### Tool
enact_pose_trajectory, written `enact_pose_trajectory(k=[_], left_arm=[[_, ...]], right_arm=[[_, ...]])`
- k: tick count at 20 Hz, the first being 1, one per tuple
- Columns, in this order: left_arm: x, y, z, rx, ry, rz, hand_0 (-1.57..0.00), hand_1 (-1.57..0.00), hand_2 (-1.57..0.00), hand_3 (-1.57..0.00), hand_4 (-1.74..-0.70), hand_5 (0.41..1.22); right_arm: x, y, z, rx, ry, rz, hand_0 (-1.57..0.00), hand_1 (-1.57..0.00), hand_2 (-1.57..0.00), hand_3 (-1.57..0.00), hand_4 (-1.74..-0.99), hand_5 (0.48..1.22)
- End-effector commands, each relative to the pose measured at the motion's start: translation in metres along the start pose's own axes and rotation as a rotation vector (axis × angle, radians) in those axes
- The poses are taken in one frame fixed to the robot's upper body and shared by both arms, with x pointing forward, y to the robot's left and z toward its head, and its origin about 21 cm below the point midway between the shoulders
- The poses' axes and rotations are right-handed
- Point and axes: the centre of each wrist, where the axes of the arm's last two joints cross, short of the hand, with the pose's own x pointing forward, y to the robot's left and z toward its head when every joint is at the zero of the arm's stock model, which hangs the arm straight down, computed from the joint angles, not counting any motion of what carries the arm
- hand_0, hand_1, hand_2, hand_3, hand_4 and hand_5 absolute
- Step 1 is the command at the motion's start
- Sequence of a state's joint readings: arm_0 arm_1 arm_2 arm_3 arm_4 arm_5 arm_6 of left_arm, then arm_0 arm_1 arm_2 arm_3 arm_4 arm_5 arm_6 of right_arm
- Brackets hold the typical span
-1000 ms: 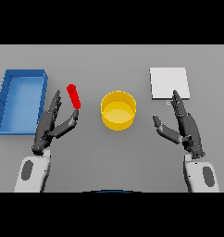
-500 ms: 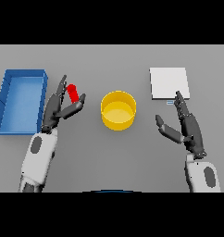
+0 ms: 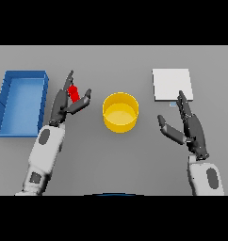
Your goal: Pick up the red beaker and tilt it to pour out 1 green nut into yellow bowl. Pick up the yellow bowl and place it on the metallic measuring scale.
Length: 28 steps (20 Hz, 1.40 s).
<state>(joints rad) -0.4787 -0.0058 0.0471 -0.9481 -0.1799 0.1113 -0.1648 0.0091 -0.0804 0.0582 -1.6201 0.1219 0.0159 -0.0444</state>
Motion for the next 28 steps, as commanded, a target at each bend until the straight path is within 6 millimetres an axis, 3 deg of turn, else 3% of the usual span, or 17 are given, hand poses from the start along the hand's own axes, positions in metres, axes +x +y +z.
enact_pose_trajectory(k=[1, 3, 4, 6, 8, 10, 11, 14, 18, 24, 28], left_arm=[[-0.002, -0.002, 0.000, 0.011, 0.001, 0.009, 0.00, -0.01, -0.05, -0.03, -1.35, 0.726], [-0.004, -0.004, -0.004, 0.028, 0.006, 0.029, -0.34, -0.31, -0.32, -0.24, -1.39, 0.765], [-0.004, -0.004, -0.006, 0.038, 0.003, 0.050, -0.58, -0.56, -0.55, -0.42, -1.42, 0.786], [-0.004, -0.010, -0.008, 0.049, -0.009, 0.074, -0.94, -0.92, -0.92, -0.83, -1.42, 0.943], [-0.003, -0.012, -0.010, 0.055, -0.013, 0.060, -1.17, -1.16, -1.15, -1.08, -1.53, 1.043], [-0.002, -0.012, -0.011, 0.046, -0.032, 0.049, -1.31, -1.30, -1.30, -1.15, -1.60, 1.107], [-0.002, -0.014, -0.012, 0.042, -0.032, 0.055, -1.36, -1.36, -1.36, -1.18, -1.62, 1.130], [0.002, -0.016, -0.013, 0.026, -0.032, 0.028, -1.47, -1.46, -1.46, -1.37, -1.54, 1.174], [0.011, -0.015, -0.013, 0.030, -0.082, 0.019, -1.53, -1.53, -1.53, -1.49, -1.51, 1.202], [0.049, -0.005, -0.018, 0.016, -0.143, -0.071, -1.56, -1.56, -1.56, -1.55, -1.50, 1.216], [0.067, -0.006, -0.015, -0.033, -0.162, -0.216, -1.57, -1.57, -1.56, -1.56, -1.62, 1.170]], right_arm=[[-0.003, 0.002, 0.000, -0.001, 0.009, 0.001, 0.00, 0.00, 0.00, 0.00, -1.301, 0.647], [-0.002, -0.001, 0.002, -0.005, 0.009, 0.003, 0.00, 0.00, 0.00, 0.00, -1.294, 0.645], [-0.002, -0.002, 0.001, -0.007, 0.014, 0.003, 0.00, 0.00, 0.00, 0.00, -1.292, 0.645], [-0.002, -0.002, 0.002, -0.007, 0.010, 0.003, 0.00, 0.00, 0.00, 0.00, -1.290, 0.646], [-0.001, 0.002, 0.002, -0.005, 0.005, 0.008, 0.00, 0.00, 0.00, 0.00, -1.291, 0.649], [-0.001, 0.002, 0.004, -0.011, 0.004, 0.012, 0.00, 0.00, 0.00, 0.00, -1.290, 0.651], [-0.001, 0.000, 0.003, -0.013, 0.005, 0.009, 0.00, 0.00, 0.00, 0.00, -1.290, 0.649], [-0.002, 0.001, 0.004, -0.007, 0.001, 0.014, 0.00, 0.00, 0.00, 0.00, -1.288, 0.648], [-0.001, 0.000, 0.007, -0.005, -0.006, 0.007, 0.00, 0.00, 0.00, 0.00, -1.292, 0.655], [-0.001, 0.001, 0.009, -0.006, -0.015, 0.022, 0.00, 0.00, 0.00, 0.00, -1.289, 0.664], [-0.001, 0.002, 0.005, 0.011, -0.009, 0.035, 0.00, 0.00, 0.00, 0.00, -1.277, 0.667]])
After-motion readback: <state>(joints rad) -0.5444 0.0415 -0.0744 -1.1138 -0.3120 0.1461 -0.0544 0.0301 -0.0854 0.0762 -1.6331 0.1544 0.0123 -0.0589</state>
